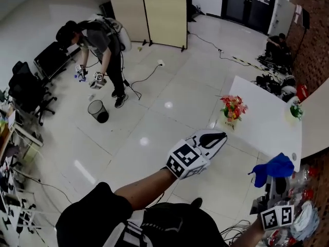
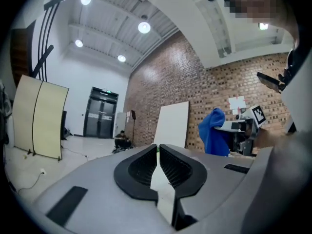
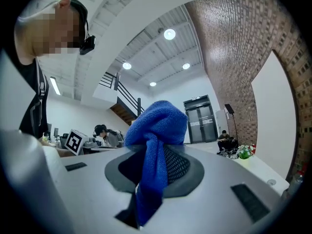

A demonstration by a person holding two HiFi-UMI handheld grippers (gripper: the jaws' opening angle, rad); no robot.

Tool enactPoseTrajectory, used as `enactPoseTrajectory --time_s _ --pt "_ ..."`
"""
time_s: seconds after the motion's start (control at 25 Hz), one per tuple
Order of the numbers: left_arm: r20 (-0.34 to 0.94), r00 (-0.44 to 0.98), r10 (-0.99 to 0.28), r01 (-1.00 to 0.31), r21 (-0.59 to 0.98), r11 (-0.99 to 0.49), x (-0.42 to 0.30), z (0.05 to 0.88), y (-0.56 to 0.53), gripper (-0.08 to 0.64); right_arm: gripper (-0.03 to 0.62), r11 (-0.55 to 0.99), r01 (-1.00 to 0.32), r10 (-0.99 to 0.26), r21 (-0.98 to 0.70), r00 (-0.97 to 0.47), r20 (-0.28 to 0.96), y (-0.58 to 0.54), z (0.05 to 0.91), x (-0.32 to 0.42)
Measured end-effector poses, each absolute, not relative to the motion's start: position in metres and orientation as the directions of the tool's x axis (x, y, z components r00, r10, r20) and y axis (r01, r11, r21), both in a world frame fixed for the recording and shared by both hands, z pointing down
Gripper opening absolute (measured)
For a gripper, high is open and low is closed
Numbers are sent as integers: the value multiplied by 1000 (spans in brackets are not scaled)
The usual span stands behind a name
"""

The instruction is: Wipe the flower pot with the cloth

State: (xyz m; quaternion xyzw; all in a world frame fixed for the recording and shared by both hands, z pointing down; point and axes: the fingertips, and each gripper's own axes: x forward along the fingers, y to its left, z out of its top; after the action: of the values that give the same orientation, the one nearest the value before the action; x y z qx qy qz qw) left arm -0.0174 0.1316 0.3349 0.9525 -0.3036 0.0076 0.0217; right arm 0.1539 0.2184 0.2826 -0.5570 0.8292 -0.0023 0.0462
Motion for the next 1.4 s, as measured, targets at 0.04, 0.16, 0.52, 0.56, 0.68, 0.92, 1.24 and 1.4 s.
enactPoseTrajectory --time_s 0.04,0.16,0.52,0.56,0.68,0.92,1.24,1.4 --pt "28 809 -587 -587 31 -809 -9 336 114 8 66 391 -919 -919 -53 -387 -75 201 281 161" --pt "7 779 -627 -626 54 -778 -3 343 65 8 66 457 -889 -888 -35 -454 -75 148 276 169" --pt "79 763 -642 -645 27 -764 -6 416 -58 22 66 477 -877 -879 -64 -476 -37 33 285 200" --pt "105 773 -625 -630 9 -777 -9 431 -74 39 66 456 -887 -890 -69 -455 -34 22 290 200" --pt "155 800 -580 -587 2 -810 -36 475 -118 44 66 417 -906 -909 -69 -417 -12 -14 311 177" --pt "210 872 -442 -456 23 -890 -56 547 -190 158 66 396 -912 -918 -106 -398 -3 -88 334 153" --pt "279 933 -226 -252 59 -966 -2 630 -225 443 66 364 -920 -927 -146 -373 42 -135 367 180" --pt "267 944 -197 -222 67 -973 21 655 -235 550 66 367 -920 -922 -134 -379 76 -148 384 198"
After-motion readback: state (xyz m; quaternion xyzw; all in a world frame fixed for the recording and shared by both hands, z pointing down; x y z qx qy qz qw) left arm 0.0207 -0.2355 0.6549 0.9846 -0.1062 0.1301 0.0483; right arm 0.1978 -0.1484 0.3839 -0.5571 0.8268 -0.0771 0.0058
